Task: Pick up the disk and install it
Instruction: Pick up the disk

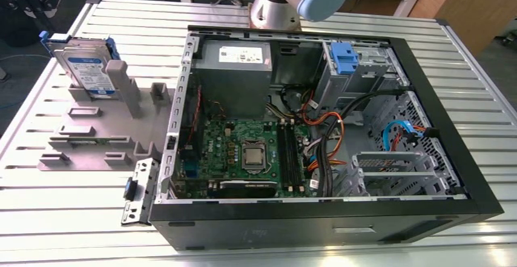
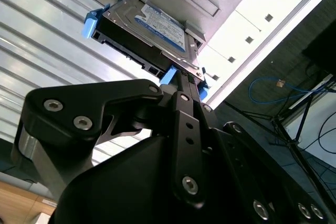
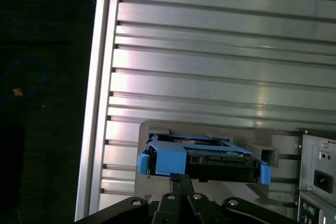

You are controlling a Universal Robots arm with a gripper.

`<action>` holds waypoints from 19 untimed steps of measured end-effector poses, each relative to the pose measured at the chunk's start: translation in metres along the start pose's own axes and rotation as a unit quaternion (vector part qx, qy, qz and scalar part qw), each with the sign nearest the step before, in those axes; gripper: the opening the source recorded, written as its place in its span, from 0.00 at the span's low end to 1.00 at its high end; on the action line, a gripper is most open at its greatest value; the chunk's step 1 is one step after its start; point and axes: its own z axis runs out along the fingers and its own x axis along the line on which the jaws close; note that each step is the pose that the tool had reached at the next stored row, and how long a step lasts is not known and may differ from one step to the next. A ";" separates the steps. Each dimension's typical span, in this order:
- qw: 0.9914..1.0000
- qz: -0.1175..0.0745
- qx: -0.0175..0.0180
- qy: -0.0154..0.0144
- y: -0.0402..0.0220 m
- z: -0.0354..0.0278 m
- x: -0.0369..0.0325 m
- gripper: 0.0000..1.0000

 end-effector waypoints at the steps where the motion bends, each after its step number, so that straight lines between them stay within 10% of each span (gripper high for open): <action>1: 1.000 -0.001 0.000 0.000 0.0000 0.0000 0.0000 0.11; 19: 1.000 -0.016 0.000 0.001 0.0000 0.0000 0.0000 0.11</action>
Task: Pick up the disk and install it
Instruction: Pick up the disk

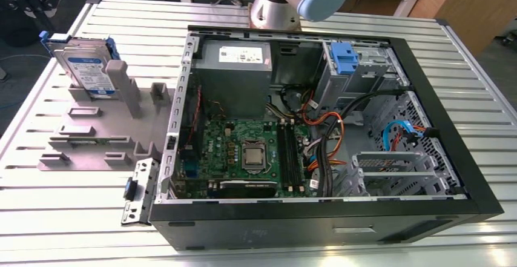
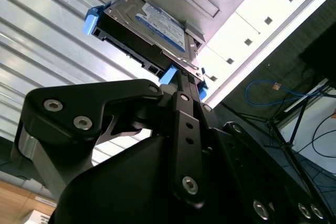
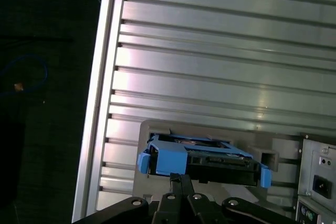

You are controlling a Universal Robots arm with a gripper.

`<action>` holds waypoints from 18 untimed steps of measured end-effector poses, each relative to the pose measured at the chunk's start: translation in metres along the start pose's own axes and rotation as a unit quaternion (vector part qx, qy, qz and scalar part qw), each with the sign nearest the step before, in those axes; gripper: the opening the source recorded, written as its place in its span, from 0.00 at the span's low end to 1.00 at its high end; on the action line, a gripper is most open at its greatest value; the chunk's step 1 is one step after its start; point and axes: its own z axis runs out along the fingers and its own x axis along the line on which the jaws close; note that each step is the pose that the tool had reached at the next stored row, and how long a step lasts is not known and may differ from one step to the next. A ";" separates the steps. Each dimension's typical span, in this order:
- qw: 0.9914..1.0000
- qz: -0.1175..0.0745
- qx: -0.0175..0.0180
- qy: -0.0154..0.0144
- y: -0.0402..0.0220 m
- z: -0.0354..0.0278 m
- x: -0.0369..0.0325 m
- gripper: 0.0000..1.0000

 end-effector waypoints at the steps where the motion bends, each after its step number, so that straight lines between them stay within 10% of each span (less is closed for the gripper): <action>1: 1.000 0.000 0.000 0.000 0.0000 0.0000 0.0000 0.11; 18: 1.000 -0.009 0.000 0.000 -0.0001 0.0000 0.0000 0.11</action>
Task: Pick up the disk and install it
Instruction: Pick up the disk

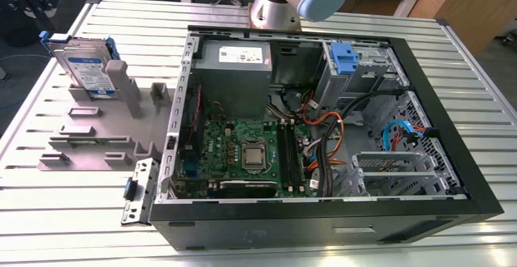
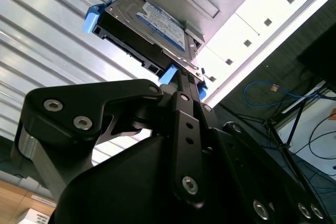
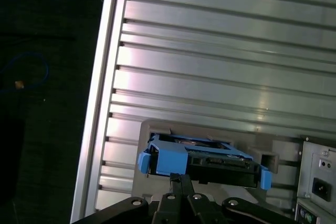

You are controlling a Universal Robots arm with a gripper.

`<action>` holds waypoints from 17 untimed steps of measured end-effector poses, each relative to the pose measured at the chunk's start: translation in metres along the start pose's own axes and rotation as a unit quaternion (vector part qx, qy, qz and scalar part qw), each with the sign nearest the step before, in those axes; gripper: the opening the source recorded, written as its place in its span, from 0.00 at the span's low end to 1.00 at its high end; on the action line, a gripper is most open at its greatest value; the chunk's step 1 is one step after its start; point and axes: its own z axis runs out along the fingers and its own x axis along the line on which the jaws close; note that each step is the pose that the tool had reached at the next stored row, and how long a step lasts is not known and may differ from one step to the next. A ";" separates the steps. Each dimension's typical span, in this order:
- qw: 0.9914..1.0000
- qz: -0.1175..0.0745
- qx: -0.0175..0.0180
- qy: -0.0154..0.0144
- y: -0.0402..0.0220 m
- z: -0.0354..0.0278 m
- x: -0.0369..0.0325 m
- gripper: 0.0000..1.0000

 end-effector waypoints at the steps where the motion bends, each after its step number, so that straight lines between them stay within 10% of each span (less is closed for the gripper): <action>1: 1.000 -0.002 0.000 0.000 0.0000 0.0000 0.0000 0.11; 17: 0.999 -0.034 -0.001 0.001 -0.0002 0.0000 0.0000 0.11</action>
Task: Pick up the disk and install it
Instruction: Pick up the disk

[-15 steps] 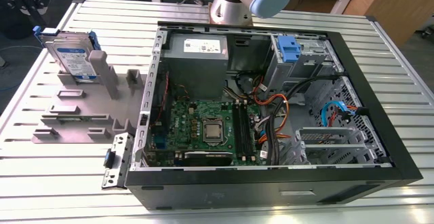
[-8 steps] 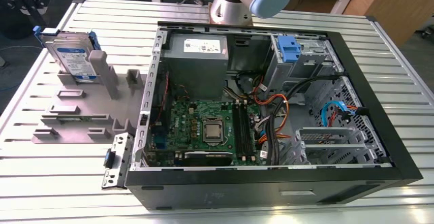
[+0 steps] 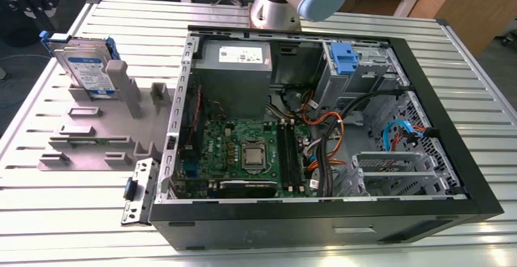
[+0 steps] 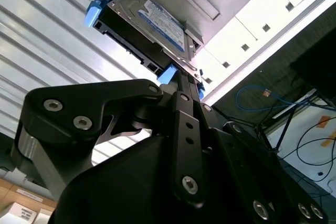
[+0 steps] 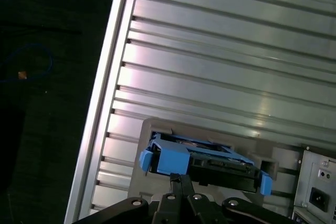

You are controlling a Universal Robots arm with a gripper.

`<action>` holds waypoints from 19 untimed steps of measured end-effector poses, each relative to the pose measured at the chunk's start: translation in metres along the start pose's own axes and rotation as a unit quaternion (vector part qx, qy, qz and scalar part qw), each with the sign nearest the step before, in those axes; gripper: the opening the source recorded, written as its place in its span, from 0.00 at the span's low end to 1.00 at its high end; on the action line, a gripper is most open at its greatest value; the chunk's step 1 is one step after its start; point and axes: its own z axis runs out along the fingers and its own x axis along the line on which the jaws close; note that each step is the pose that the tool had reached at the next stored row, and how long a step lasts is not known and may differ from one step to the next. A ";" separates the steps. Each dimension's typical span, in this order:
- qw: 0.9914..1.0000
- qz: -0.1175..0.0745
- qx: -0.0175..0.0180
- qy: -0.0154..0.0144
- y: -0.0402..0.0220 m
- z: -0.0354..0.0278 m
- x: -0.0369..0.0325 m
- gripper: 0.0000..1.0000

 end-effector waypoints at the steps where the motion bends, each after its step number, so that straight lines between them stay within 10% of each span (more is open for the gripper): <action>1: 1.000 -0.004 0.000 0.000 0.0000 0.0000 0.0000 0.11; 19: 0.998 -0.067 -0.002 0.003 -0.0001 0.0001 0.0001 0.11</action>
